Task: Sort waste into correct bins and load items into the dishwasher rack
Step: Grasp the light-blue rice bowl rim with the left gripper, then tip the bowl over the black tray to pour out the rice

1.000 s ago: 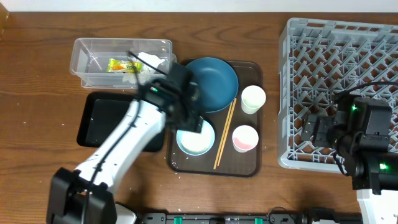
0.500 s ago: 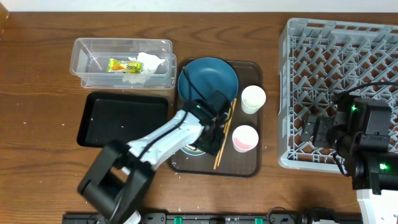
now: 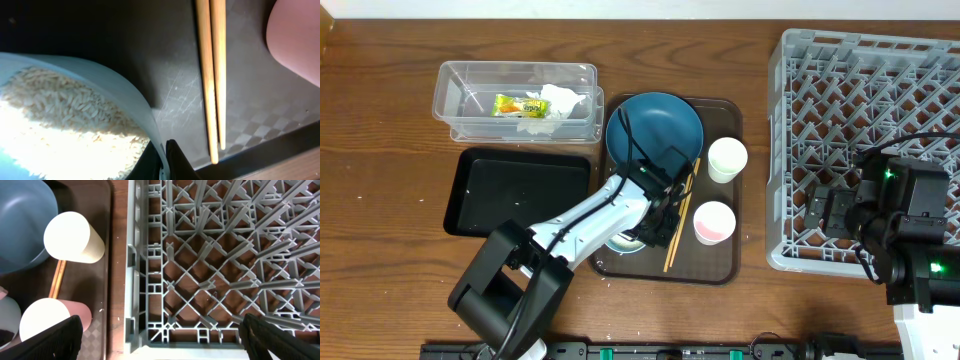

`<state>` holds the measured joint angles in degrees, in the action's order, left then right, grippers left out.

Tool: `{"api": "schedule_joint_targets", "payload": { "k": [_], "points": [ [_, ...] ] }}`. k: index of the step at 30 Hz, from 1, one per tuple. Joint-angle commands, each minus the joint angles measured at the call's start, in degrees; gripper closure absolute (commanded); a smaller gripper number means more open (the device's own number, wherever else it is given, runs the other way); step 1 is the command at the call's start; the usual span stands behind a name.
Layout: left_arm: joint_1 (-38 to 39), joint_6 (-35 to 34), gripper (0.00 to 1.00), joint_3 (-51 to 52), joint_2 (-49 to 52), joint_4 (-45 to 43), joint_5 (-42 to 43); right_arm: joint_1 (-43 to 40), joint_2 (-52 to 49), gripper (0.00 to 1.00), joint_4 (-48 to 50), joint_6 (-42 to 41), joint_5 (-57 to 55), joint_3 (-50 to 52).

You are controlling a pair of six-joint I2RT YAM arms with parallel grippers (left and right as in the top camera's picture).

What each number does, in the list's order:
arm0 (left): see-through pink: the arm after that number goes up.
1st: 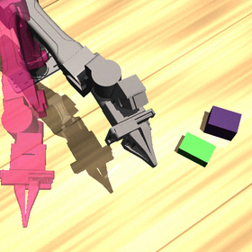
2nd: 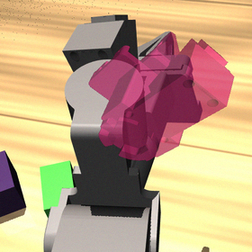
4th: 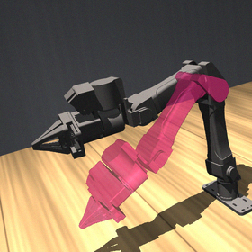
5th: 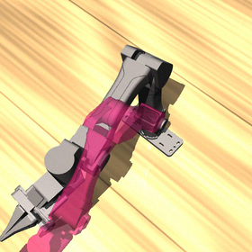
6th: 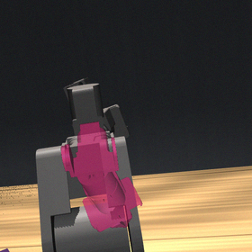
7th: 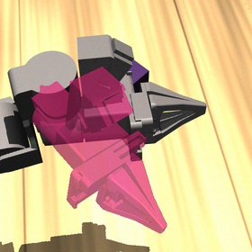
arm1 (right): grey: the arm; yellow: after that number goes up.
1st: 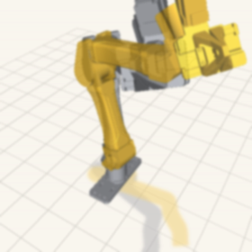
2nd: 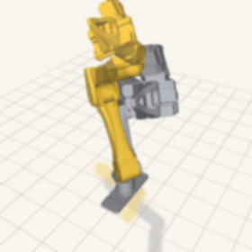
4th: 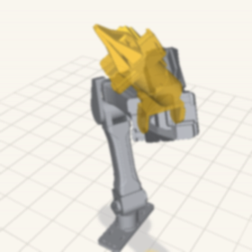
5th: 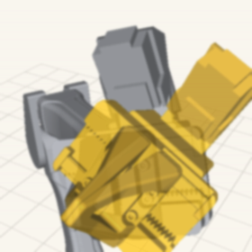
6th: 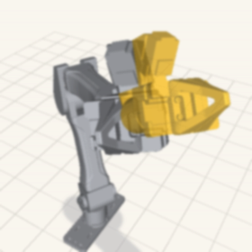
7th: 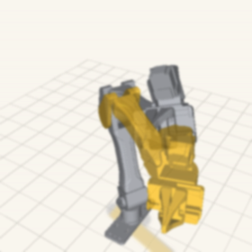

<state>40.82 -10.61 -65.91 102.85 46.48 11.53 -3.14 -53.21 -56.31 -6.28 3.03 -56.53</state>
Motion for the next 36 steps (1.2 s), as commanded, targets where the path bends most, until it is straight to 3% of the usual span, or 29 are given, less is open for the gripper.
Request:
{"api": "schedule_joint_targets", "payload": {
  "k": [1, 8, 15, 27, 36],
  "points": [
    [-0.15, -0.15, 0.94, -2.38, -1.27, 2.25, 0.83, 0.11, -0.04, 0.01, -0.09, 0.33, 0.24, -1.05],
    [-3.74, -0.15, 0.94, -4.46, -8.48, 5.01, 0.87, 0.11, -0.04, 0.01, -0.09, 0.33, 0.24, -1.05],
    [-14.88, 0.74, 0.94, -4.46, -15.54, 7.69, 2.86, 0.11, -0.04, 0.01, -0.04, 0.33, 0.22, -1.05],
    [-43.85, 14.78, 0.94, -0.42, -16.33, 5.29, 41.22, 0.11, -0.04, 0.01, -0.26, 0.33, 0.24, -1.05],
    [-60.83, 18.40, 0.94, 3.96, -12.72, 4.81, 68.65, 0.11, -0.04, 0.01, -0.31, 0.33, 0.24, -1.05]
  ]
}}
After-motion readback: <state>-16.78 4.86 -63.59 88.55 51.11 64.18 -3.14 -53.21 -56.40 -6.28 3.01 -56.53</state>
